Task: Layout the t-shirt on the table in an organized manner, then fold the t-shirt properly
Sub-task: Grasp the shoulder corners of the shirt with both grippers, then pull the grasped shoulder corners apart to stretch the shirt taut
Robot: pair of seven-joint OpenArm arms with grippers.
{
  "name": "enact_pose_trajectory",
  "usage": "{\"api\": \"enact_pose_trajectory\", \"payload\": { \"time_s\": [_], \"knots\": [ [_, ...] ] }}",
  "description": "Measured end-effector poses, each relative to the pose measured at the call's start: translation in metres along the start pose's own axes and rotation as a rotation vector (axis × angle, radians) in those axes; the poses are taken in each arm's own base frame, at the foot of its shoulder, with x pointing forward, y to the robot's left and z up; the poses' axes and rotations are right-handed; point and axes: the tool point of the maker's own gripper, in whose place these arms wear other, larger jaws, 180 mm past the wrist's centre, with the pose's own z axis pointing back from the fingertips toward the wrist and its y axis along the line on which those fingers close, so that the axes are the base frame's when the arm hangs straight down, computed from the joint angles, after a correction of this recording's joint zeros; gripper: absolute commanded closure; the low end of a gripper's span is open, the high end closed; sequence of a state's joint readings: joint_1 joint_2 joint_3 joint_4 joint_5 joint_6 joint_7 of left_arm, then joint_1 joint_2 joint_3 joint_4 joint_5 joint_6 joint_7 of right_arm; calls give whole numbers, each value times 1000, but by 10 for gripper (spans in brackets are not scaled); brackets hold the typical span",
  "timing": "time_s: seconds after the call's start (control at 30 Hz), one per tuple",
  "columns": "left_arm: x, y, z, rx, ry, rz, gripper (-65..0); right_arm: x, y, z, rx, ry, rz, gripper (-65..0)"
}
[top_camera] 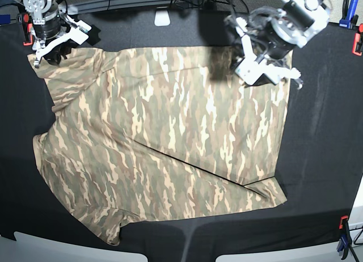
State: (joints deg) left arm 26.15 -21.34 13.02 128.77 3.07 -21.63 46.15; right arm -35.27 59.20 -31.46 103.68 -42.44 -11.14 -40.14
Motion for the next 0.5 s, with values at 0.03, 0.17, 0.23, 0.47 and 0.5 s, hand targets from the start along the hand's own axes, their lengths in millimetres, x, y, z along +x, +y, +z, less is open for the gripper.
{"api": "enact_pose_trajectory", "payload": {
  "time_s": [0.03, 0.17, 0.23, 0.47, 0.5],
  "knots": [
    [-7, -1, 1, -21, 27, -44, -215, 0, 0, 0, 0, 0, 0, 0],
    [-37, -17, 17, -129, 86, -150, -216, 0, 0, 0, 0, 0, -1, 0],
    [-50, -26, 26, -174, 101, -171, -218, 0, 0, 0, 0, 0, 0, 0],
    [-98, -13, 20, -99, 170, -328, -218, 2, 2, 0, 4, 0, -8, 0],
    [-110, -6, 17, -71, 197, -345, -218, 3, 2, 0, 5, -1, -10, 0]
  ]
}}
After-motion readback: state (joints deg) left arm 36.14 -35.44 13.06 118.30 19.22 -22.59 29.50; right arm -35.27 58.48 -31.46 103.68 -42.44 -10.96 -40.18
